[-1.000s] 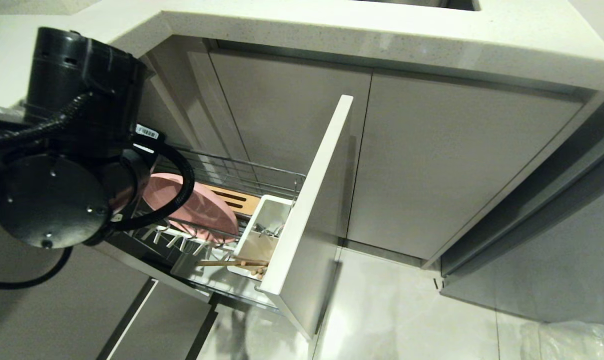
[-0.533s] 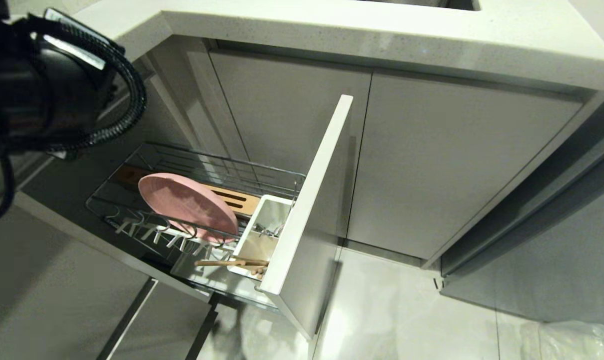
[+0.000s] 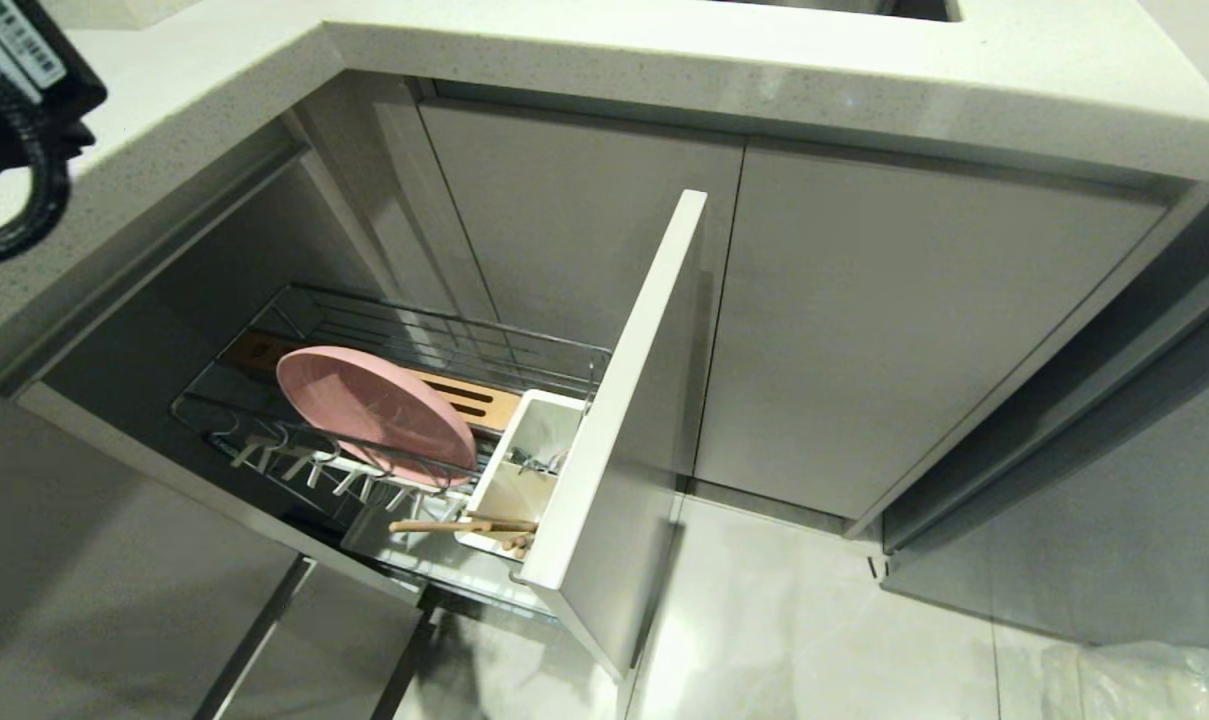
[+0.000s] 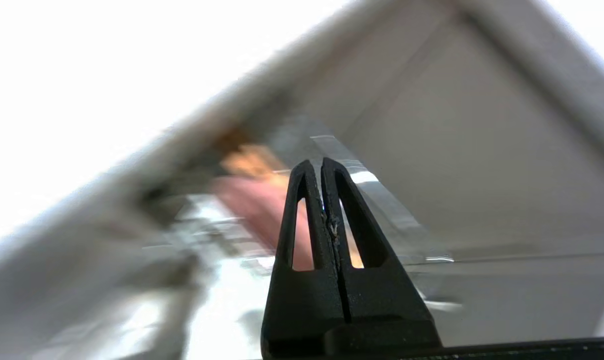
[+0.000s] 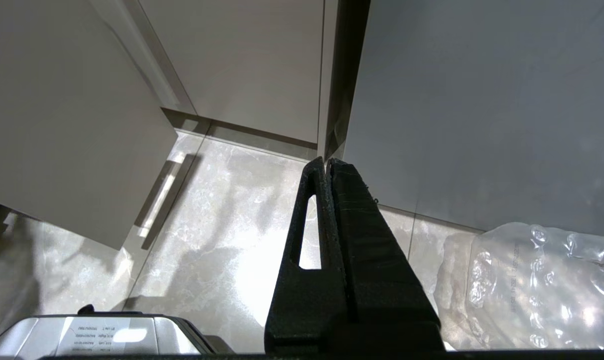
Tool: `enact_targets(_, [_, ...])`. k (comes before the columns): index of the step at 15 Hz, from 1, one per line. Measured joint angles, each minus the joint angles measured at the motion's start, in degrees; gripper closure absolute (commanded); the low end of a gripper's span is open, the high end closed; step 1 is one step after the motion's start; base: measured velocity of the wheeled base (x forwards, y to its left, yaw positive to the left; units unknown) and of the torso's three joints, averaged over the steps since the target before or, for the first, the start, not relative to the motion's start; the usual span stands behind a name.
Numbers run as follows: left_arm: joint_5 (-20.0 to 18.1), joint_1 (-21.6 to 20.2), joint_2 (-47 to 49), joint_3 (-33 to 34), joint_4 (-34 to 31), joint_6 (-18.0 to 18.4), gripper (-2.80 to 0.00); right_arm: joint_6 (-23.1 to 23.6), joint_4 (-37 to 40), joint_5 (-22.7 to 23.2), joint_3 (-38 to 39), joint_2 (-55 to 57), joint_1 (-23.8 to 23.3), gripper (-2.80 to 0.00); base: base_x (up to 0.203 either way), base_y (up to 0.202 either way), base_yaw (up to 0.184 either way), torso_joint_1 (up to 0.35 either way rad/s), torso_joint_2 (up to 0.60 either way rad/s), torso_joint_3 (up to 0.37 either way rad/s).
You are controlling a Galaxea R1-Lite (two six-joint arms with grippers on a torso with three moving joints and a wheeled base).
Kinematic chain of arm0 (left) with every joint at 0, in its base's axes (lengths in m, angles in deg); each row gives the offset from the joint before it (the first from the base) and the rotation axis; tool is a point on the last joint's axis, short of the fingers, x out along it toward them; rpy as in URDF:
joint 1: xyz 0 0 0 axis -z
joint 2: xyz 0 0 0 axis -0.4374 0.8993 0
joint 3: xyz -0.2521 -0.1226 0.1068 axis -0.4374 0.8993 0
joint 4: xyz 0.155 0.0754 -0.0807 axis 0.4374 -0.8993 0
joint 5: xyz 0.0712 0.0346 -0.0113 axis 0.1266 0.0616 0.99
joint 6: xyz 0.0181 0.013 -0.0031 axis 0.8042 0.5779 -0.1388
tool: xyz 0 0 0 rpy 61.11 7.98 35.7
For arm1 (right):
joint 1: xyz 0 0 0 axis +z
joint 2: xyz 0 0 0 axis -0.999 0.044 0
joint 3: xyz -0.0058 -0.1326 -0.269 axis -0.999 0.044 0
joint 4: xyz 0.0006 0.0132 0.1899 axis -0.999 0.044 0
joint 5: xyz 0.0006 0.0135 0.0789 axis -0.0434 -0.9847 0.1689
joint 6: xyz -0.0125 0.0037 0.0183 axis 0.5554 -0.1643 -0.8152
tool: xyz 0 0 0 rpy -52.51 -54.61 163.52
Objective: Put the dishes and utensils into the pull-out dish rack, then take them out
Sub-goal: Pick up the bowl and place it in the cupboard
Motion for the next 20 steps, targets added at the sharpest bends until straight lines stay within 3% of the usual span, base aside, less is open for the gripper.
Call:
enact_targets(3, [0.4,-8.3,-0.9,-4.6,-8.5,0.7,0.0,0.0,0.0,0.0,0.0,0.0,0.0,0.0,0.0,0.0,0.0,0.0,0.0,0.0])
enact_targets(7, [0.1,-21.8,-2.0,-7.1,-10.1,1.9,0.0,0.0,0.0,0.0,0.0,0.0,0.0,0.0,0.0,0.0,0.0,0.0,0.0,0.0])
enact_targets(10, [-3.7,-33.6,-2.5,-8.9,-11.5,2.8,0.0,0.0,0.0,0.0,0.0,0.0,0.0,0.0,0.0,0.0,0.0,0.0,0.0,0.0])
enact_targets(13, [-12.0,-46.7,-3.1,-11.8,-15.3,5.1,0.0,0.0,0.0,0.0,0.0,0.0,0.0,0.0,0.0,0.0,0.0,0.0,0.0,0.0])
enact_targets(16, [-25.1,-60.7,-4.3,-13.2,-16.6,10.3,0.0,0.0,0.0,0.0,0.0,0.0,0.0,0.0,0.0,0.0,0.0,0.0,0.0,0.0])
enact_targets(20, [-44.1,-83.1,-5.9,-13.6,-16.7,17.7,0.0,0.0,0.0,0.0,0.0,0.0,0.0,0.0,0.0,0.0,0.0,0.0,0.0,0.0])
